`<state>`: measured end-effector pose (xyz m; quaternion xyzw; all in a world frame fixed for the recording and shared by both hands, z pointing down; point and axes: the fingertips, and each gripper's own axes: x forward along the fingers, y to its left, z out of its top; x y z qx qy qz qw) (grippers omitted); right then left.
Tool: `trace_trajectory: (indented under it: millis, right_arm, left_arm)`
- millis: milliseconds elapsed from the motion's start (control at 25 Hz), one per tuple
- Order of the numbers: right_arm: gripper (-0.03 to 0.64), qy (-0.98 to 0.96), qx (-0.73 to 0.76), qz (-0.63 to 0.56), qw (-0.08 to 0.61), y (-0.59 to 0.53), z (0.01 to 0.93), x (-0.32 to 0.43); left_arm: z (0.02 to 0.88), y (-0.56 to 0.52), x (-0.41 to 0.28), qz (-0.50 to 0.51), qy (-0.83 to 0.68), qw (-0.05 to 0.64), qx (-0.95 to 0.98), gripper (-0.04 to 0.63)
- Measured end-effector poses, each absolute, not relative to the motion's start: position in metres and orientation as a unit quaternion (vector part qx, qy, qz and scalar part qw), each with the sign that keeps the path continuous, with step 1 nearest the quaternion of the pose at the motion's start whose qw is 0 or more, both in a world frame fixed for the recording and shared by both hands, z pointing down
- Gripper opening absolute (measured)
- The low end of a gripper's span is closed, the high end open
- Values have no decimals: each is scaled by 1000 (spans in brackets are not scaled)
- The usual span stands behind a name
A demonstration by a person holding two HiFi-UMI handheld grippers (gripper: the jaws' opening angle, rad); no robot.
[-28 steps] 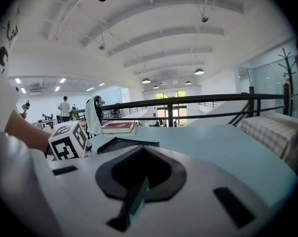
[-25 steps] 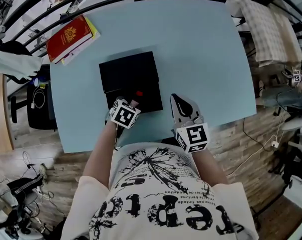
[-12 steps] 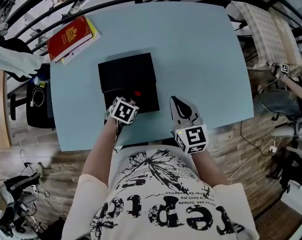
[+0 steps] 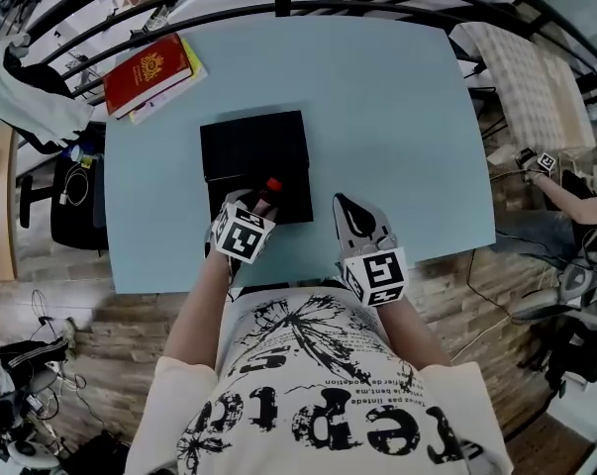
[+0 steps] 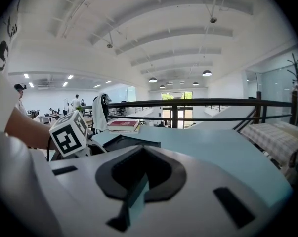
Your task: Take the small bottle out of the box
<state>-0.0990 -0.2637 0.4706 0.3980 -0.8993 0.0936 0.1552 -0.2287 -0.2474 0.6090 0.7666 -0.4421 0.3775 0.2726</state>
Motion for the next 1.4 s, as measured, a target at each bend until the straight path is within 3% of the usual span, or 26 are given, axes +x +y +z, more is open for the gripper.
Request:
trace_trajectory:
  millis: [480,840,1400]
  right_arm:
    - [9,-919,369,54,126,-260,432,-131]
    - [9,-928,361,21,88,-258,400,-161]
    - [8,-930,361,0,70,-256,385,-193]
  left_arm:
    - [463,-255,-252,150,-546,110,817,232]
    - [377,-227,-285,46,-586,19,808,232]
    - [348,-207,-321,10,-600,-3,800,232]
